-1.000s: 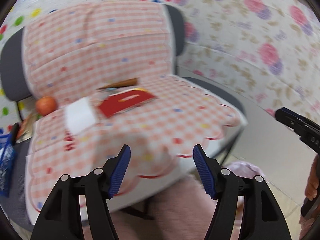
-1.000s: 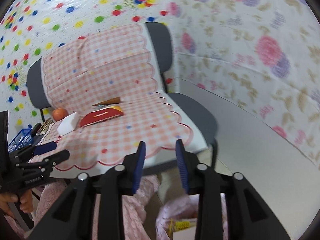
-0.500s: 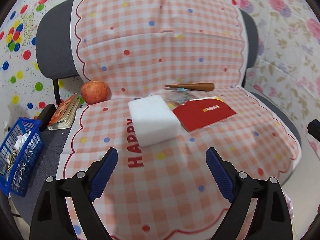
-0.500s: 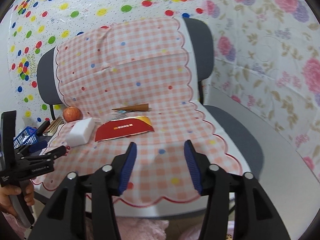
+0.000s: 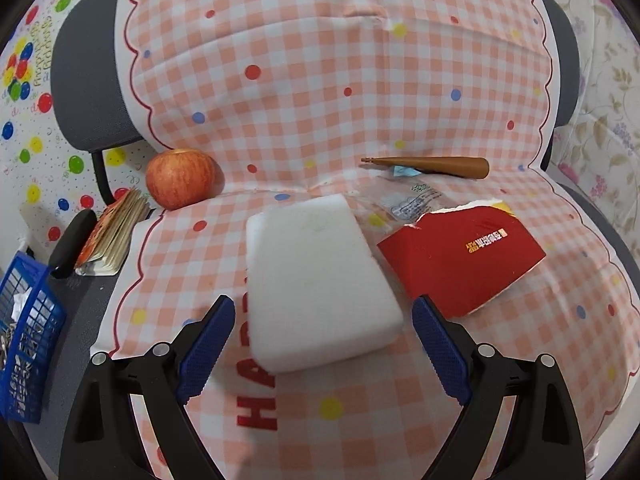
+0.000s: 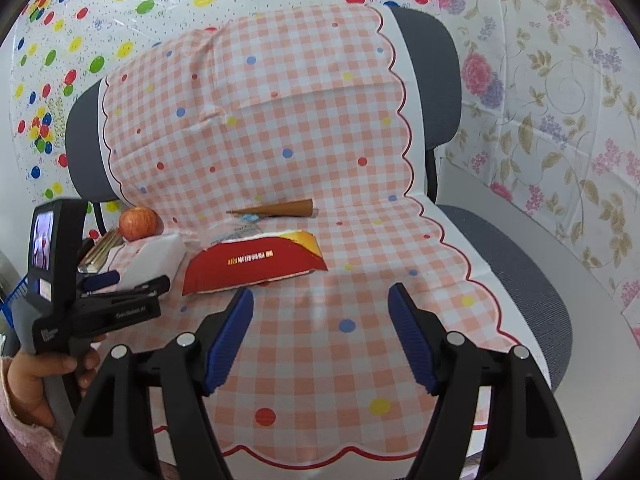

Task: Collect trash
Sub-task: 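Grasp the white foam block with the left gripper, then lift the foam block with the left gripper while the right gripper grasps the red box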

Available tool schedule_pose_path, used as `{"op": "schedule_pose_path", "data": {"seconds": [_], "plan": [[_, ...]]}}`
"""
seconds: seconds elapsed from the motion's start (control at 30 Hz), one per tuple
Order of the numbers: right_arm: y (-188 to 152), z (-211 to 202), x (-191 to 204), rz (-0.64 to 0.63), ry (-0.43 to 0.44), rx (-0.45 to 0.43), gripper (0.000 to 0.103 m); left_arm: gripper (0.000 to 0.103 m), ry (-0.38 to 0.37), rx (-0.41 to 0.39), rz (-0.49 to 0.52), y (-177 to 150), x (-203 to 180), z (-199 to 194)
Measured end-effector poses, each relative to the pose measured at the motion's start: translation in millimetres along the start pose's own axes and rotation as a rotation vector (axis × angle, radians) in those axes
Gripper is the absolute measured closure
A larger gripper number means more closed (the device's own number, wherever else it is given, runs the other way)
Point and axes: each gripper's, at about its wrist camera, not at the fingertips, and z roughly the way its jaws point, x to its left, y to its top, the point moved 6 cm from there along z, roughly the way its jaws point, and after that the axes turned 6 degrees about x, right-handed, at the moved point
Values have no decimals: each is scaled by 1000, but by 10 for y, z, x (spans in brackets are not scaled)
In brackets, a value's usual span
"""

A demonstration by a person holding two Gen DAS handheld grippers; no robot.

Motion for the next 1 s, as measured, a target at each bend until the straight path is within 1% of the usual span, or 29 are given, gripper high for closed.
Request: {"op": "schedule_pose_path", "data": {"seconds": [0.07, 0.1, 0.13, 0.17, 0.2, 0.23, 0.27, 0.3, 0.37, 0.43, 0.47, 0.5, 0.57, 0.63, 0.73, 0.77, 0.8, 0.87, 1.0], "plan": [[-31, 74, 10, 3, 1, 19, 34, 15, -2, 7, -7, 30, 18, 47], [-38, 106, 22, 4, 4, 25, 34, 21, -5, 15, -13, 44, 39, 71], [-45, 141, 35, 7, 7, 32, 34, 34, -17, 16, -19, 48, 62, 77], [-52, 161, 44, 9, 8, 37, 34, 37, -33, 8, -19, 36, 103, 59], [-55, 196, 62, 9, 12, 43, 40, 39, -33, -3, -17, 31, 123, 37], [-57, 231, 75, 11, 17, 52, 45, 40, -46, -26, -4, 2, 154, -23], [-61, 264, 87, 14, 25, 61, 56, 40, -70, -37, 1, -17, 157, -61], [-63, 308, 111, 19, 40, 72, 62, 40, -89, -42, 2, -47, 168, -97], [-57, 411, 177, 28, 75, 94, 64, 40, -118, -51, -4, -124, 217, -181], [-33, 520, 249, 42, 103, 114, 64, 40, -113, -59, -10, -170, 283, -235], [-23, 577, 278, 52, 114, 124, 61, 40, -111, -63, -10, -178, 305, -253], [-15, 632, 313, 58, 125, 136, 55, 40, -110, -67, -11, -184, 337, -276], [2, 757, 383, 74, 143, 158, 47, 40, -115, -71, -17, -176, 391, -305], [19, 893, 446, 92, 159, 185, 44, 39, -117, -76, -17, -160, 430, -318], [47, 1070, 488, 133, 170, 217, 35, 39, -123, -69, -22, -154, 473, -298], [58, 1120, 486, 150, 173, 227, 28, 39, -126, -66, -24, -155, 481, -289], [69, 1167, 482, 173, 171, 234, 23, 39, -130, -64, -24, -152, 487, -279], [118, 1252, 478, 216, 160, 231, 21, 38, -132, -63, -25, -150, 501, -266], [234, 1449, 482, 243, 96, 245, 20, 38, -125, -50, -13, -160, 495, -216]]}}
